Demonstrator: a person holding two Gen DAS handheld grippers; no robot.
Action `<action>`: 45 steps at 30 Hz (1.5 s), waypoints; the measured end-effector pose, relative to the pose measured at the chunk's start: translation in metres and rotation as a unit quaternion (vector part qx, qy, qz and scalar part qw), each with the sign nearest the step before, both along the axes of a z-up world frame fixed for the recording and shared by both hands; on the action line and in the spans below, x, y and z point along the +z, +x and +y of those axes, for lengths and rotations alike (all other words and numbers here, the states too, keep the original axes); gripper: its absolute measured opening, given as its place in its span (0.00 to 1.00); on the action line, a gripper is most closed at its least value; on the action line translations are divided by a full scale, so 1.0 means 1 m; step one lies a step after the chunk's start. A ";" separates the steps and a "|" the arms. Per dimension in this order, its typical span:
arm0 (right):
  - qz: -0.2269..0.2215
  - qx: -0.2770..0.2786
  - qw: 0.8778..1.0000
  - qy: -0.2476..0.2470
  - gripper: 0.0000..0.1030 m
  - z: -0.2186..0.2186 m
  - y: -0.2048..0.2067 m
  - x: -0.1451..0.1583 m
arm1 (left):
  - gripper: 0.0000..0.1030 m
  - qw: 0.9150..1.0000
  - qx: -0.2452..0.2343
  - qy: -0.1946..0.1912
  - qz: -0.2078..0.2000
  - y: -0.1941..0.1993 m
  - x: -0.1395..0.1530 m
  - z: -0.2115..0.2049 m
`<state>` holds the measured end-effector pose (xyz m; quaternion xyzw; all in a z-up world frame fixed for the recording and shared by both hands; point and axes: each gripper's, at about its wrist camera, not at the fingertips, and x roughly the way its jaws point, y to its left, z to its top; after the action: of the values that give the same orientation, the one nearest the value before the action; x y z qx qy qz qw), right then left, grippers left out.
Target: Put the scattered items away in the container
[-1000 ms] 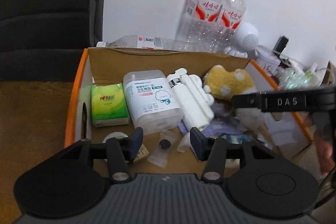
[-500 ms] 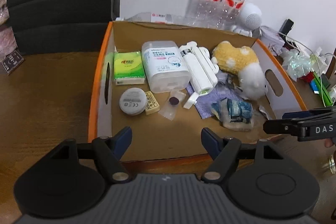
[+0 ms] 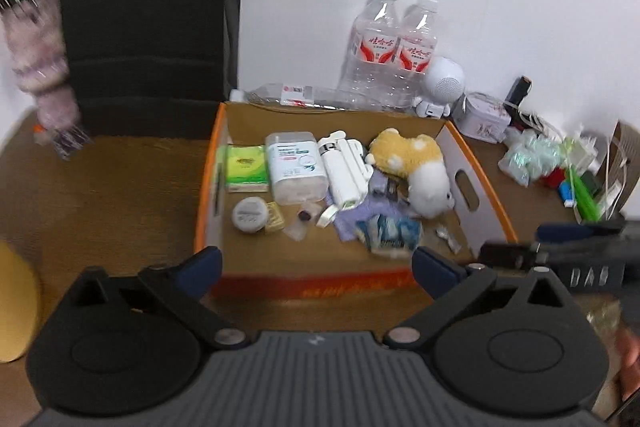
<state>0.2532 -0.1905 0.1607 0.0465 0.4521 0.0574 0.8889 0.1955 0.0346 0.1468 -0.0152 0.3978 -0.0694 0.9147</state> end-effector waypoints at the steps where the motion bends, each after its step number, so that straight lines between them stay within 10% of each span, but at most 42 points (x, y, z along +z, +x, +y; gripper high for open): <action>1: -0.014 -0.003 1.000 -0.001 0.84 0.001 -0.011 0.005 | 1.00 1.000 0.001 0.016 -0.024 -0.015 0.005 -0.004; 7: -0.160 0.012 0.986 0.032 0.88 0.004 -0.106 0.006 | 1.00 0.973 0.036 0.035 -0.223 -0.138 -0.009 -0.005; 11: -0.229 0.021 0.973 -0.004 0.90 0.015 -0.177 -0.030 | 1.00 0.959 0.061 -0.008 -0.277 -0.199 -0.043 -0.003; 24: -0.132 0.016 0.991 -0.028 0.96 0.033 -0.249 -0.144 | 1.00 0.993 0.074 0.067 -0.061 -0.212 -0.149 -0.005; 45: -0.122 -0.005 0.991 -0.053 1.00 0.038 -0.231 -0.149 | 1.00 0.995 0.069 0.041 -0.059 -0.210 -0.157 -0.004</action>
<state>0.0220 -0.1529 0.0121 -0.0060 0.3428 0.0340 0.9388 -0.0146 0.0310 -0.0105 -0.0014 0.3436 0.0098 0.9391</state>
